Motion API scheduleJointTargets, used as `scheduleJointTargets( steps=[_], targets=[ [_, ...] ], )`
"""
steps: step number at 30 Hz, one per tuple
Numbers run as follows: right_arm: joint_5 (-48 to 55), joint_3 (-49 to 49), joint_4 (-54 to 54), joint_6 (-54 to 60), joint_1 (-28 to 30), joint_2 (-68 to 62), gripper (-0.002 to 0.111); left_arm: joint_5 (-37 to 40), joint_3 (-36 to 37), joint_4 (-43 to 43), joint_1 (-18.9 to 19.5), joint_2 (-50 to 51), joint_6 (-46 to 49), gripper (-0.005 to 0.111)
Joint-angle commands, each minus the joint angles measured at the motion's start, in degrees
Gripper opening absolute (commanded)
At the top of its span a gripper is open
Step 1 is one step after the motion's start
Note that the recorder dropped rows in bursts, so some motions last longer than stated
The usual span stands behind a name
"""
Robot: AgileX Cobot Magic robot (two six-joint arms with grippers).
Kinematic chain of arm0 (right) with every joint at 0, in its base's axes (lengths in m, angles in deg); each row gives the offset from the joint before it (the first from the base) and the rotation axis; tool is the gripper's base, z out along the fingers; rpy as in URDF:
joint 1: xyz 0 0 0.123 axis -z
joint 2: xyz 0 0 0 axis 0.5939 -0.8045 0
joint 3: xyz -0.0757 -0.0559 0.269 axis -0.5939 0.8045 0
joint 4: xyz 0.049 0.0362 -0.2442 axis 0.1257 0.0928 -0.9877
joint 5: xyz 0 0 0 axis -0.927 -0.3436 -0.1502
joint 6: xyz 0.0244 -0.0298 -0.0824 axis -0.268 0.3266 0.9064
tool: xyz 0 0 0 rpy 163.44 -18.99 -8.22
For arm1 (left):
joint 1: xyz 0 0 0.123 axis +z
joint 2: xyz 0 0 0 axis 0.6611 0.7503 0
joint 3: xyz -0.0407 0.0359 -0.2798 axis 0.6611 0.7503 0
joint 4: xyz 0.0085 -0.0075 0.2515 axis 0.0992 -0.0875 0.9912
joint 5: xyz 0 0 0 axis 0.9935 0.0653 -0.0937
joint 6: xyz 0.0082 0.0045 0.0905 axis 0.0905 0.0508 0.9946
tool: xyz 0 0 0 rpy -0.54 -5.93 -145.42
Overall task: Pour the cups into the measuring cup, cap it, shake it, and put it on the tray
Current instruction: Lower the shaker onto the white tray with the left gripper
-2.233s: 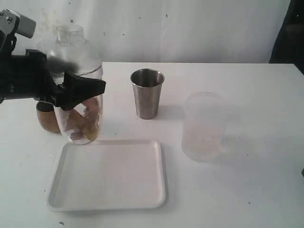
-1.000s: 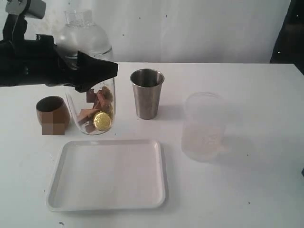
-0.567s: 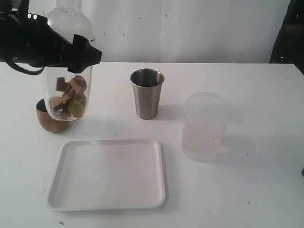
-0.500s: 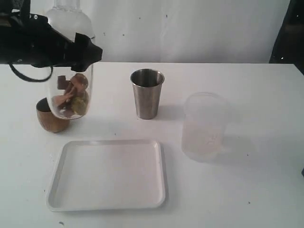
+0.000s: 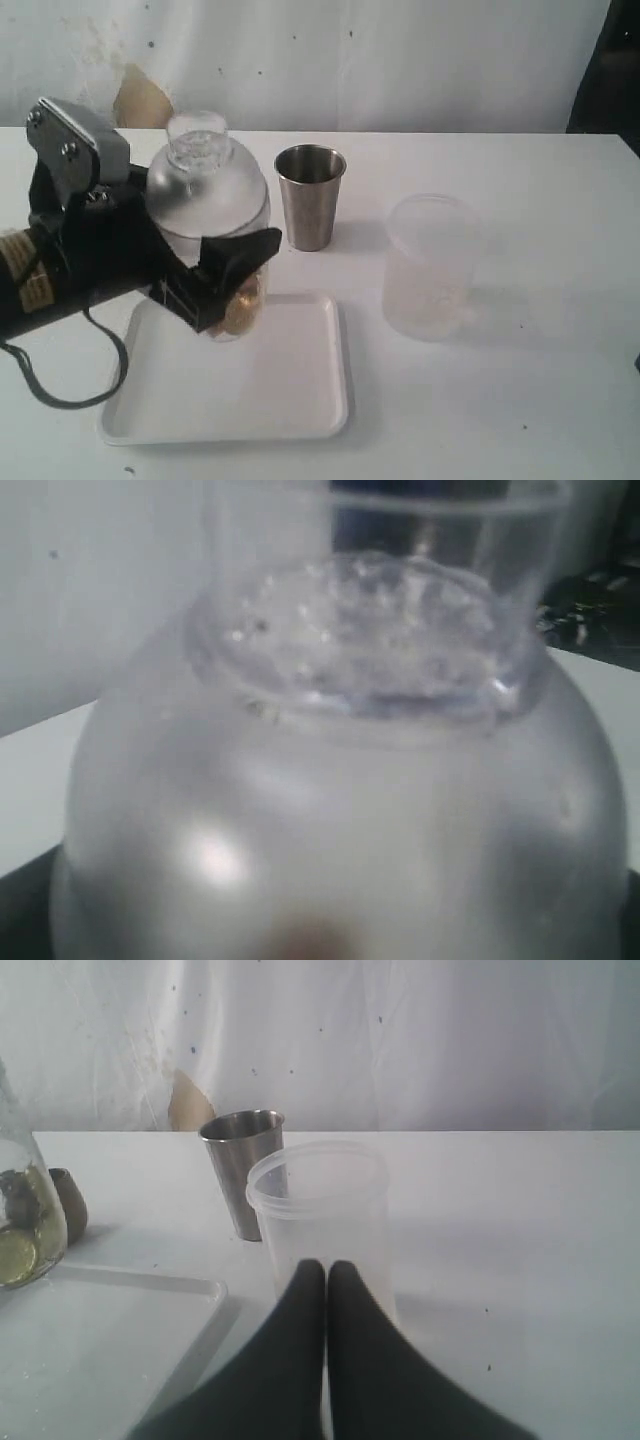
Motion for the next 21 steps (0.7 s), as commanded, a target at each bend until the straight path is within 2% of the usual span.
scheduleJointTargets(
  steps=[1, 4, 7, 9, 14, 21],
  targets=[
    [-0.4, 0.4, 0.1, -0.3, 0.2, 0.3, 0.0, -6.2, 1.3, 4.4, -0.2, -0.2, -0.4, 0.0],
    [-0.4, 0.4, 0.1, -0.3, 0.2, 0.3, 0.0, -7.2, 1.4, 4.5, 1.6, 2.7, -1.2, 0.0],
    [-0.4, 0.4, 0.1, -0.3, 0.2, 0.3, 0.0, -17.9, 2.1, 8.7, 5.1, 9.6, -3.2, 0.0],
    [-0.4, 0.4, 0.1, -0.3, 0.2, 0.3, 0.0, -20.7, 2.1, 10.2, 6.1, 12.8, -3.3, 0.0],
    [-0.4, 0.4, 0.1, -0.3, 0.2, 0.3, 0.0, -22.1, 2.1, 12.6, 6.7, 19.7, 1.1, 0.0],
    [-0.4, 0.4, 0.1, -0.3, 0.2, 0.3, 0.0, -22.0, 2.1, 9.9, 6.7, 22.1, 2.0, 0.0]
  ],
)
